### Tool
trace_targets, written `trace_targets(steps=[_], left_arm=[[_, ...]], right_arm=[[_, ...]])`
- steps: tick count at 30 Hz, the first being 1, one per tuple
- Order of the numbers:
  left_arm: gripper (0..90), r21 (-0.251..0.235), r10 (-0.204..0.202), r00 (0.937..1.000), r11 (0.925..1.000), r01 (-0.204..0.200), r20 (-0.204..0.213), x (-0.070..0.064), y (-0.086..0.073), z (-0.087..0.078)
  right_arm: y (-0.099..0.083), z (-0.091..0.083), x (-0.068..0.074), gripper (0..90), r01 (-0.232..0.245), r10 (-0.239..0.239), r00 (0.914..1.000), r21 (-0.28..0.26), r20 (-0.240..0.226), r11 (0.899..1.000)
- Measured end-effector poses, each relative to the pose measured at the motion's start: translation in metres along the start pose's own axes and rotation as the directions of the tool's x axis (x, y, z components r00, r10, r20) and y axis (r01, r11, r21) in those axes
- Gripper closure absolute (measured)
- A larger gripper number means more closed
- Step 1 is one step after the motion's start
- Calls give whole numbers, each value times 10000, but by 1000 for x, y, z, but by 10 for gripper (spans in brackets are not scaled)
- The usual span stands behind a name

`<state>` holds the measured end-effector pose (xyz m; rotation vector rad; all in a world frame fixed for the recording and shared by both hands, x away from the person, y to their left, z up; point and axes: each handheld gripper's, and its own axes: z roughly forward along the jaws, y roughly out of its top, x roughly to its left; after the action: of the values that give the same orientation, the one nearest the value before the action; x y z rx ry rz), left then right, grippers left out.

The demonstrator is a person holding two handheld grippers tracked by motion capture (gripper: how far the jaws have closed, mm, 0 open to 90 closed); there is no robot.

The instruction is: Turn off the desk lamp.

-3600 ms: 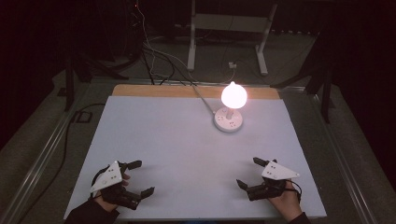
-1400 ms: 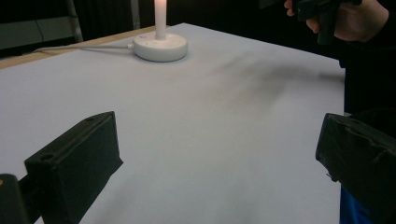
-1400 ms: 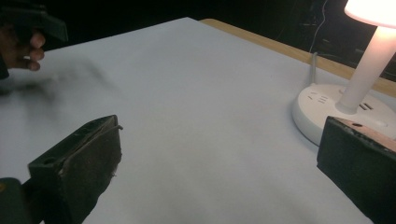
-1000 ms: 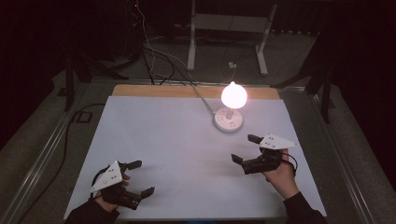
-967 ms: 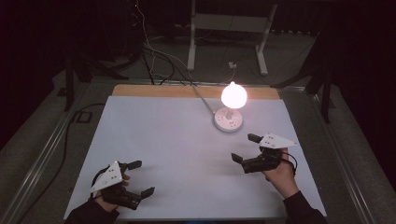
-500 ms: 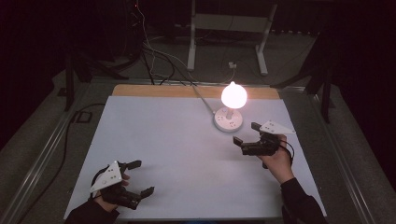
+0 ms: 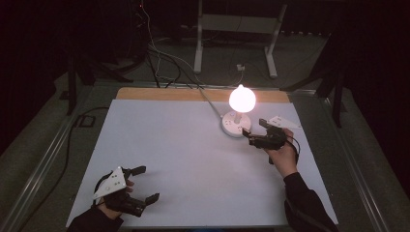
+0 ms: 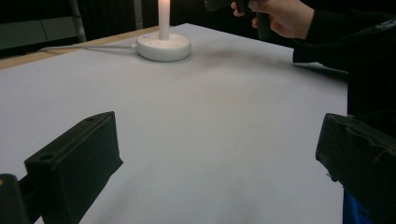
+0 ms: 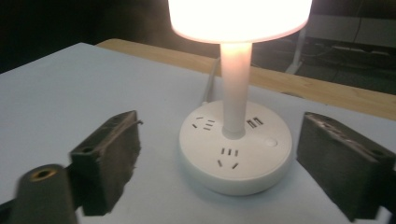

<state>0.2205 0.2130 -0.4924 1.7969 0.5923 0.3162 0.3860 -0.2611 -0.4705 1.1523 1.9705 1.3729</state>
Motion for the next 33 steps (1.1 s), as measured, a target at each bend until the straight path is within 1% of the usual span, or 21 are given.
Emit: trace_targets(steps=[4, 6, 10, 11, 12, 13, 17, 19, 22, 23, 24, 26, 28, 31, 33], left_arm=[[4, -5, 3, 10000, 10000, -3, -11, 0, 0, 0], [4, -18, -12, 10000, 10000, 12, -11, 0, 0, 0], [4, -6, -65, 10000, 10000, 65, -21, 0, 0, 0], [4, -1, -69, 10000, 10000, 69, -15, 0, 0, 0], [4, -33, -77, 10000, 10000, 77, -2, 0, 0, 0], [4, -36, -84, 10000, 10000, 84, -1, 0, 0, 0], [4, -3, -76, 10000, 10000, 76, -17, 0, 0, 0], [4, -33, -102, 9999, 9999, 102, -6, 0, 0, 0], [4, 16, -98, 10000, 10000, 98, -4, 0, -1, 0], [4, 13, -101, 9999, 9999, 101, -2, 0, 0, 0], [4, -17, -108, 9999, 9999, 108, 10, 1, 0, 0], [4, 6, -116, 9999, 9999, 116, -4, 0, -1, 0], [4, 45, -95, 10000, 9999, 95, -5, 0, -1, 0], [4, 2, -133, 9999, 9999, 133, 10, 1, -1, 0], [4, 61, -102, 9999, 9999, 102, 4, 0, -1, 0]], right_arm=[[0, 10, -5, 258, -49, 48, 9991, 9, 429, 10000], [-1, 15, -9, 319, -241, 240, 9981, 19, 573, 9997], [-2, 23, -14, 419, -334, 321, 9950, 122, 946, 9994], [-2, 24, -15, 451, -361, 344, 9944, 142, 1004, 9992], [-2, 26, -16, 506, -344, 323, 9939, 182, 1053, 9992], [-3, 28, -18, 541, -277, 253, 9936, 204, 1098, 9994], [-5, 36, -22, 597, -497, 455, 9918, 322, 1193, 9982], [-5, 39, -23, 649, -456, 395, 9901, 433, 1343, 9980], [-5, 44, -25, 720, -613, 522, 9884, 604, 1427, 9963], [-5, 46, -26, 755, -650, 551, 9882, 653, 1428, 9958], [-5, 47, -27, 764, -706, 598, 9885, 736, 1391, 9948], [-5, 51, -29, 815, -750, 622, 9882, 882, 1402, 9933], [-5, 54, -32, 842, -976, 843, 9873, 955, 1348, 9906], [-5, 57, -33, 892, -979, 816, 9851, 1040, 1511, 9898], [-6, 59, -33, 895, -1020, 847, 9835, 1032, 1597, 9894]])
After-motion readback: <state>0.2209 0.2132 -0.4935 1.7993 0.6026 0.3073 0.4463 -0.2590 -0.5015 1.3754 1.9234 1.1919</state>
